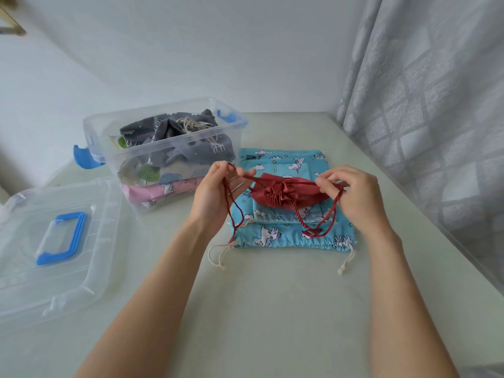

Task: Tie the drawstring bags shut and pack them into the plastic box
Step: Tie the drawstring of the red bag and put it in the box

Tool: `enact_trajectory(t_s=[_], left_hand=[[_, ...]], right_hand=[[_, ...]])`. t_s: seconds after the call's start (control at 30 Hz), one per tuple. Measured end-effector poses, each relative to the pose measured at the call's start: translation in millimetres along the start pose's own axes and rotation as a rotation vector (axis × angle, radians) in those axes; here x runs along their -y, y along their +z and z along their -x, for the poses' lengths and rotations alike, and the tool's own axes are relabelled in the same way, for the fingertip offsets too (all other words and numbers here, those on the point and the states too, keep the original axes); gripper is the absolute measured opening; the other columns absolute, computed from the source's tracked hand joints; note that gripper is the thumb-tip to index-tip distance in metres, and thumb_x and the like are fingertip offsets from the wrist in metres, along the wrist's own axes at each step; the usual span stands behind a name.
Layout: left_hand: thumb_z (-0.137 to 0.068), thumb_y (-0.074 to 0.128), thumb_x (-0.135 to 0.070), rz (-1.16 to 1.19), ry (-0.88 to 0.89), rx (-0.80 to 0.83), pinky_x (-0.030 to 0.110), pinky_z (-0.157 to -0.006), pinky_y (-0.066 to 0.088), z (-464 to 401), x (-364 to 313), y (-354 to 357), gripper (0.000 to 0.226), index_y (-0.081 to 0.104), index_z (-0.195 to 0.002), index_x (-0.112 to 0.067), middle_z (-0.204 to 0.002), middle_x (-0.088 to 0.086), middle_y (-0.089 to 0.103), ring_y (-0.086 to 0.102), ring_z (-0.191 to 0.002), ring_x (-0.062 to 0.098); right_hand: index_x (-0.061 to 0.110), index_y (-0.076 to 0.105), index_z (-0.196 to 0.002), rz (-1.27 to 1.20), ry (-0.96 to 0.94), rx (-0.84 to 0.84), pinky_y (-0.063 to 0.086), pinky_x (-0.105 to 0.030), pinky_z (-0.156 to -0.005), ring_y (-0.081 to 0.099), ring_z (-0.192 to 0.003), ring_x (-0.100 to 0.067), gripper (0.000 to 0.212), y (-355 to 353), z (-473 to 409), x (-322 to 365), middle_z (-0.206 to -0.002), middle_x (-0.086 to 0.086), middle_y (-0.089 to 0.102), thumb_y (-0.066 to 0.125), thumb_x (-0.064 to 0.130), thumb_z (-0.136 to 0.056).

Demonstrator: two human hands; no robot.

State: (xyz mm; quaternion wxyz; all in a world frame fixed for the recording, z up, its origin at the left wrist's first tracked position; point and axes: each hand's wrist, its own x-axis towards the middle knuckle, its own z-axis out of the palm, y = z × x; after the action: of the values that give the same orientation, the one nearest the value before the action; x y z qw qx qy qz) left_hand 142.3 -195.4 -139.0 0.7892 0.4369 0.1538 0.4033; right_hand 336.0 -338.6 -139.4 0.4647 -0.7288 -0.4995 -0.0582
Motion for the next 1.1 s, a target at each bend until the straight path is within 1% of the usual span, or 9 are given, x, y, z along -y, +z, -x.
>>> enact_trajectory(t_s=[0.1,0.2,0.3,0.4,0.57,0.7,0.83,0.93,1.1], left_hand=[[-0.101,0.035,-0.02,-0.147,-0.025,-0.058,0.029,-0.079,0.056,0,8,-1,0.024,0.045,-0.081,-0.014,-0.064,-0.003,0.051,0.063,-0.068,0.012],[-0.101,0.037,-0.019,-0.351,-0.06,-0.02,0.031,-0.079,0.056,3,14,1,0.02,0.049,-0.086,-0.013,-0.067,-0.002,0.046,0.055,-0.063,0.01],[-0.099,0.041,-0.017,-0.55,-0.053,0.033,0.029,-0.079,0.055,8,21,7,0.018,0.051,-0.086,-0.012,-0.066,-0.003,0.049,0.053,-0.064,0.008],[-0.093,0.054,-0.026,-0.754,-0.004,0.139,0.025,-0.079,0.051,10,23,5,0.01,0.058,-0.088,-0.019,-0.073,-0.011,0.061,0.058,-0.073,0.007],[-0.081,0.07,-0.031,-1.252,0.165,0.305,0.018,-0.075,0.043,10,30,1,0.011,0.068,-0.091,-0.026,-0.094,-0.005,0.057,0.054,-0.081,0.008],[-0.087,0.063,-0.031,-1.243,0.179,0.326,0.019,-0.067,0.036,11,30,4,0.032,0.053,-0.057,-0.024,-0.077,-0.004,0.049,0.044,-0.067,0.008],[-0.093,0.051,-0.034,-1.253,0.162,0.226,0.02,-0.062,0.037,8,31,5,0.031,0.047,-0.063,-0.031,-0.076,-0.004,0.057,0.047,-0.065,0.006],[-0.097,0.044,-0.028,-1.064,0.101,0.117,0.022,-0.073,0.042,5,29,-3,0.025,0.063,-0.08,-0.026,-0.078,-0.012,0.064,0.056,-0.075,0.007],[-0.098,0.044,-0.023,-1.059,0.258,0.07,0.024,-0.066,0.039,3,22,-10,0.027,0.061,-0.078,-0.025,-0.069,-0.009,0.057,0.049,-0.067,0.006]], right_hand=[[0.013,0.071,-0.07,-0.123,0.079,-0.007,0.051,-0.032,-0.078,0.065,-0.077,-0.009,0.017,0,-1,4,-0.079,0.011,0.069,0.068,0.021,-0.084],[0.016,0.061,-0.061,-0.647,0.255,0.028,0.046,-0.025,-0.086,0.067,-0.092,-0.011,0.03,-1,-4,14,-0.081,0.007,0.072,0.057,0.013,-0.091],[0.01,0.05,-0.064,-1.113,0.266,0.222,0.049,-0.032,-0.09,0.066,-0.1,-0.028,0.031,3,-2,25,-0.091,-0.009,0.073,0.046,0.015,-0.094],[0.008,0.049,-0.069,-0.841,0.304,0.294,0.051,-0.027,-0.08,0.069,-0.077,-0.024,0.029,12,2,29,-0.071,-0.007,0.069,0.047,0.021,-0.096],[0.013,0.065,-0.072,-0.521,0.285,0.273,0.045,-0.032,-0.093,0.063,-0.08,-0.011,0.025,19,1,22,-0.073,0.001,0.068,0.06,0.03,-0.09],[0.011,0.066,-0.072,-0.504,0.347,0.225,0.049,-0.031,-0.085,0.063,-0.071,-0.01,0.02,24,1,20,-0.071,0.003,0.069,0.065,0.025,-0.087],[0.017,0.066,-0.066,-0.327,0.384,0.199,0.047,-0.029,-0.073,0.056,-0.064,-0.009,0.024,23,0,12,-0.067,0.003,0.067,0.066,0.03,-0.085],[0.015,0.062,-0.069,-0.617,0.397,0.156,0.039,-0.021,-0.064,0.054,-0.072,-0.011,0.023,12,-2,15,-0.074,0.002,0.066,0.058,0.022,-0.091],[0.013,0.053,-0.064,-1.329,0.46,0.268,0.051,-0.034,-0.089,0.066,-0.1,-0.028,0.025,10,-2,30,-0.077,-0.006,0.069,0.048,0.02,-0.088]])
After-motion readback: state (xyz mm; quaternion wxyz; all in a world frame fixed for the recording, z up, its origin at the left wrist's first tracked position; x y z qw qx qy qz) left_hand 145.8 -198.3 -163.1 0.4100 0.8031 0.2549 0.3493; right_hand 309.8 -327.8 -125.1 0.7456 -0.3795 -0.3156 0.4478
